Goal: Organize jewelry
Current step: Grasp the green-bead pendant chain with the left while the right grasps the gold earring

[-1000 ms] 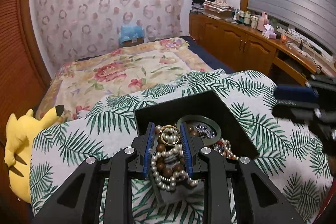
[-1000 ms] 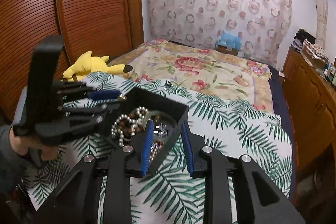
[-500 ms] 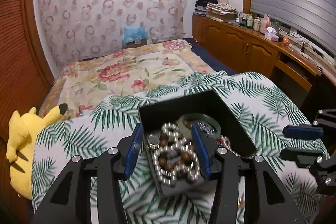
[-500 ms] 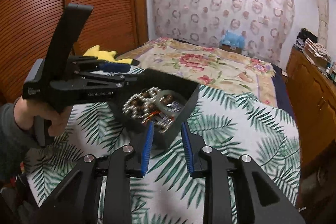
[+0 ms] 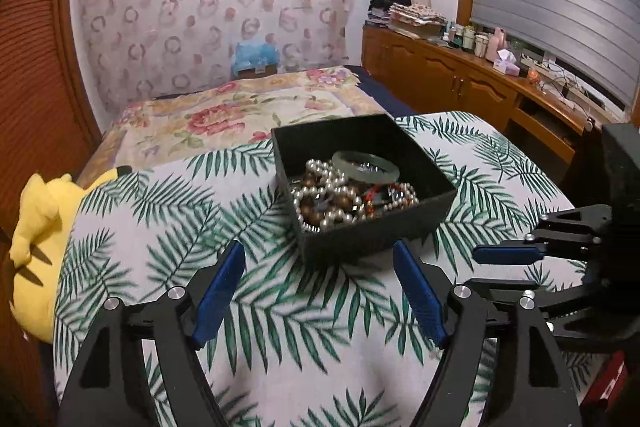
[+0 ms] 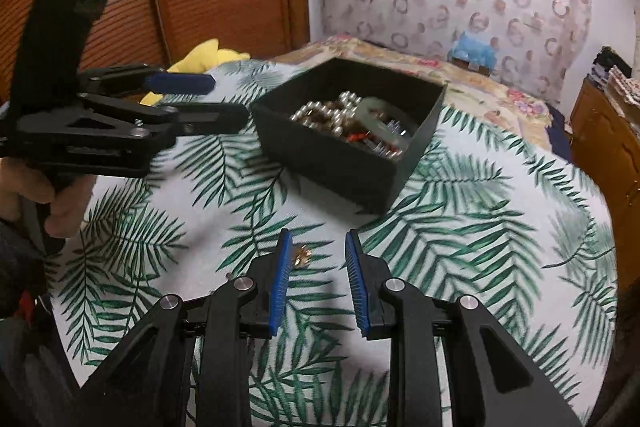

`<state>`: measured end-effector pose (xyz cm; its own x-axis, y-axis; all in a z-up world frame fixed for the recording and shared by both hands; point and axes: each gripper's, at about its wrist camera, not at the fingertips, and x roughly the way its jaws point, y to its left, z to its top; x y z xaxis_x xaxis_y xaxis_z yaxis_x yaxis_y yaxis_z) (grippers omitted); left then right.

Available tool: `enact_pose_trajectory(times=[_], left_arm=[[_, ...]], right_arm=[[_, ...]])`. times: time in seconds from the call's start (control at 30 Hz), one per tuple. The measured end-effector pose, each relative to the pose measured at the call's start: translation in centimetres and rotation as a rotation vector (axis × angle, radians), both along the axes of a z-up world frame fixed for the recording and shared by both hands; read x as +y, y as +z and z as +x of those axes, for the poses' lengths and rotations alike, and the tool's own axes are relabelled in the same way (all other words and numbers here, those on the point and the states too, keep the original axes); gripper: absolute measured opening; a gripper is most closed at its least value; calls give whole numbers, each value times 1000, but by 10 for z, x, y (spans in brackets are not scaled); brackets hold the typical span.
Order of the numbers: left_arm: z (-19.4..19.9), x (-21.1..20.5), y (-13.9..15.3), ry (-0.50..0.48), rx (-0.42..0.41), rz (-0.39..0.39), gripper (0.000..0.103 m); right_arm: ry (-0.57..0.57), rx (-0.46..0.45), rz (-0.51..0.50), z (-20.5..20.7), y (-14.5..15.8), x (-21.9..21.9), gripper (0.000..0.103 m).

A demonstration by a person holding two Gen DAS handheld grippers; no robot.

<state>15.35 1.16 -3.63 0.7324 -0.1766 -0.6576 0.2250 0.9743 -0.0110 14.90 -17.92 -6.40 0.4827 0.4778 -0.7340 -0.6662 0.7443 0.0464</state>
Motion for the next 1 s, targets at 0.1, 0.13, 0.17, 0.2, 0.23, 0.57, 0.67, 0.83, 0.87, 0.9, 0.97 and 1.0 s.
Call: enact_pose_trajectory(times=[0.1, 0.13, 0.17, 0.2, 0.23, 0.57, 0.67, 0.83, 0.87, 0.9, 0.97, 1.0], left_arm=[[-8, 3, -6, -4, 15, -13, 73], [-11, 3, -8, -4, 17, -11, 73], [-13, 4, -10, -4, 19, -10, 73], [-16, 5, -12, -5, 23, -13, 73], [-18, 5, -14, -5, 29, -15, 73], [-32, 5, -34, -10, 78, -22, 73], [-39, 1, -35, -29, 88, -31, 73], [-54, -10, -37, -64, 100, -41, 73], [-59, -13, -39, -78, 105, -42, 73], [-62, -16, -39, -87, 108, -41, 73], [-69, -22, -42, -105, 115, -42, 73], [-73, -26, -43, -119, 120, -39, 73]], right_arm=[[17, 17, -25, 0, -8, 8, 30], [22, 17, -38, 0, -11, 11, 30], [21, 17, -49, 1, -12, 13, 30], [19, 20, -57, 2, -14, 15, 30], [19, 25, -65, 2, -15, 17, 30], [3, -1, -117, 4, -17, 25, 16], [-6, -3, -96, 0, -12, 17, 16], [-29, -24, -55, -17, 0, -1, 16], [-32, -26, -49, -21, 1, -5, 16], [-38, -27, -42, -27, 2, -11, 16], [-42, -26, -32, -34, 4, -16, 16], [-45, -25, -27, -39, 4, -20, 16]])
